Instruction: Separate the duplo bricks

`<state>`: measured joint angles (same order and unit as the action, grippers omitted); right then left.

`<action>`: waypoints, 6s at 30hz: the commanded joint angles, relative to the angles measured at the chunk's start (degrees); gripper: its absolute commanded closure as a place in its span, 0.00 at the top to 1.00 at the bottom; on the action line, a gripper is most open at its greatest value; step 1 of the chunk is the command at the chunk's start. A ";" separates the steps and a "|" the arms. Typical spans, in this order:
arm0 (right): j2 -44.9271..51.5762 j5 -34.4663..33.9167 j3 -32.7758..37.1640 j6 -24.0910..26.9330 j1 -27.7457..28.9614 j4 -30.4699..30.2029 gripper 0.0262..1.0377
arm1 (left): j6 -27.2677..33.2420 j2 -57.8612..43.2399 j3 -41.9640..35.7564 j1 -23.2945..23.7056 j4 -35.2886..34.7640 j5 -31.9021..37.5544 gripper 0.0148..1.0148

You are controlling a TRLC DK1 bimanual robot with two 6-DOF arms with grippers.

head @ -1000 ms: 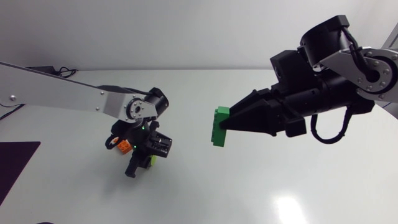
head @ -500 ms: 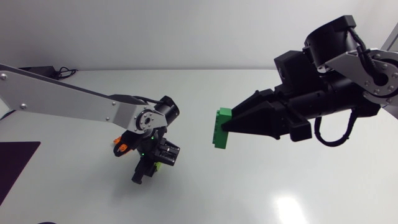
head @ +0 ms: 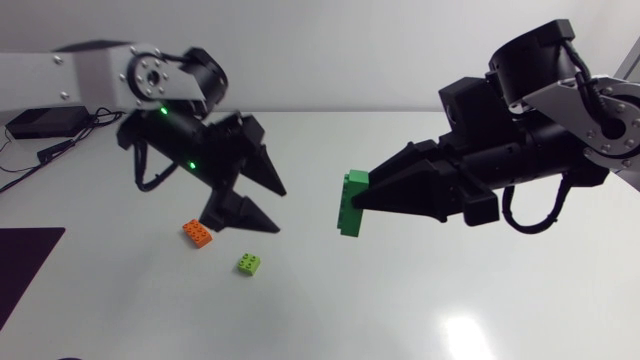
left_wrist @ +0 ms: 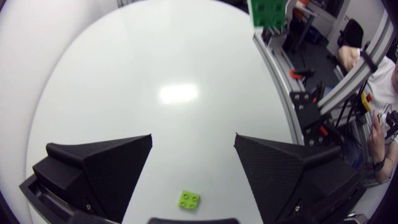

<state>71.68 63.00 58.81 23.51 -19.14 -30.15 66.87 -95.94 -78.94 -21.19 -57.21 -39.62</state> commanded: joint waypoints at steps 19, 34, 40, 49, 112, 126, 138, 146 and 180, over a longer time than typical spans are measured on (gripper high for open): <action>-0.49 -0.25 -3.70 -6.81 1.03 9.23 0.25 | -6.75 -5.66 -9.48 -4.47 -8.97 -24.54 0.90; 0.65 -2.45 -4.75 -11.03 -0.99 15.12 0.25 | -6.23 -9.35 -10.45 -5.62 -8.97 -26.83 0.88; 1.18 -2.80 -4.84 -11.03 -1.69 15.39 0.25 | -6.40 -9.62 -11.15 -5.88 -8.88 -27.71 0.71; 0.92 -2.89 -5.02 -11.29 -1.87 15.65 0.25 | -6.49 -10.06 -11.24 -7.29 -8.88 -27.88 0.58; -16.92 -8.07 -13.02 -4.00 8.50 6.33 0.96 | 4.41 -26.05 -3.51 -20.73 8.96 56.23 0.25; -18.77 -10.62 -13.89 -4.43 6.04 5.89 0.96 | 4.50 -26.23 -6.23 -22.05 7.02 56.93 0.56; -21.32 -14.57 -13.89 -4.35 4.02 4.05 0.96 | 1.86 -18.67 -6.93 -21.35 6.50 50.16 0.96; -26.24 -26.26 -11.52 -4.35 2.70 1.24 0.96 | -7.55 -4.78 -8.16 -16.43 9.57 40.67 0.97; -51.20 -75.66 -10.99 -6.81 -0.02 -10.72 0.96 | -27.85 54.37 24.44 -2.19 24.78 56.93 0.97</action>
<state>21.98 -11.40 49.45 17.76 -18.81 -39.92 41.41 -44.34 -56.66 -23.46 -34.02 15.51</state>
